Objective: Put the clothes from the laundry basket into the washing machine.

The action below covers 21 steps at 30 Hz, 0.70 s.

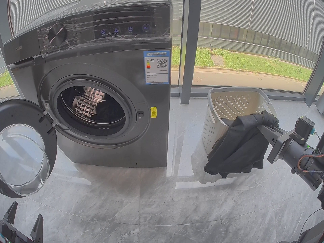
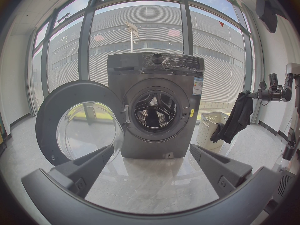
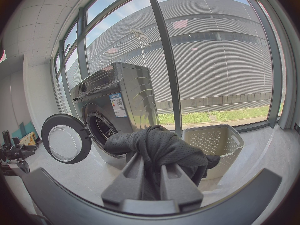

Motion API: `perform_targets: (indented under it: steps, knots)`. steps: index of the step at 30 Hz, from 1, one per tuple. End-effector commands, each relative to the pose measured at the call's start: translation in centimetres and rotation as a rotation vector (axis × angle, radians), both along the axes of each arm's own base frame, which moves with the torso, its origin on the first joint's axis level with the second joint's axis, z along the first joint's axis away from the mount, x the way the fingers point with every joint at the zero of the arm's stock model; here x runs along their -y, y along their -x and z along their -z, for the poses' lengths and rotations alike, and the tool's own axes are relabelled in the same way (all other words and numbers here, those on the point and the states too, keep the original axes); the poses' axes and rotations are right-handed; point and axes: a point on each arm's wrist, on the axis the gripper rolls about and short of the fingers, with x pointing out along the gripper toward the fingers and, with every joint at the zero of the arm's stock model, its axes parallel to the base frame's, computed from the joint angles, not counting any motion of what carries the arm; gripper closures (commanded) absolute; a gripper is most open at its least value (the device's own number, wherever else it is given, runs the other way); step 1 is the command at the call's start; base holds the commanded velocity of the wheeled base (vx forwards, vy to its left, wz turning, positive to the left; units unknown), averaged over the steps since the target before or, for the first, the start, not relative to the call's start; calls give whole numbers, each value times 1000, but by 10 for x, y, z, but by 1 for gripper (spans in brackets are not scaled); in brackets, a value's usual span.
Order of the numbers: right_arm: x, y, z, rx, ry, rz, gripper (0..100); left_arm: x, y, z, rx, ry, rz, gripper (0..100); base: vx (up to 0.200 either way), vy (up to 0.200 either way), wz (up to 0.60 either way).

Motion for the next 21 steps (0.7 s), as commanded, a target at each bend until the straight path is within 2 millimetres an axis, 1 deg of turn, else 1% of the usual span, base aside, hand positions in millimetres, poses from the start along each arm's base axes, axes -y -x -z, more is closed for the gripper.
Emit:
perform_targets:
  steps: [1,11,17,21]
  knots:
    - [0,0,1,-4,2,0,100,0,0,4,2,1,0,0,0,200,0]
    - [0,0,1,-5,3,-2,100,0,0,4,2,2,0,0,0,200,0]
    - [0,0,1,-5,3,-2,100,0,0,4,2,2,0,0,0,0,0]
    - [0,0,1,-5,3,-2,100,0,0,4,2,2,0,0,-200,0,0]
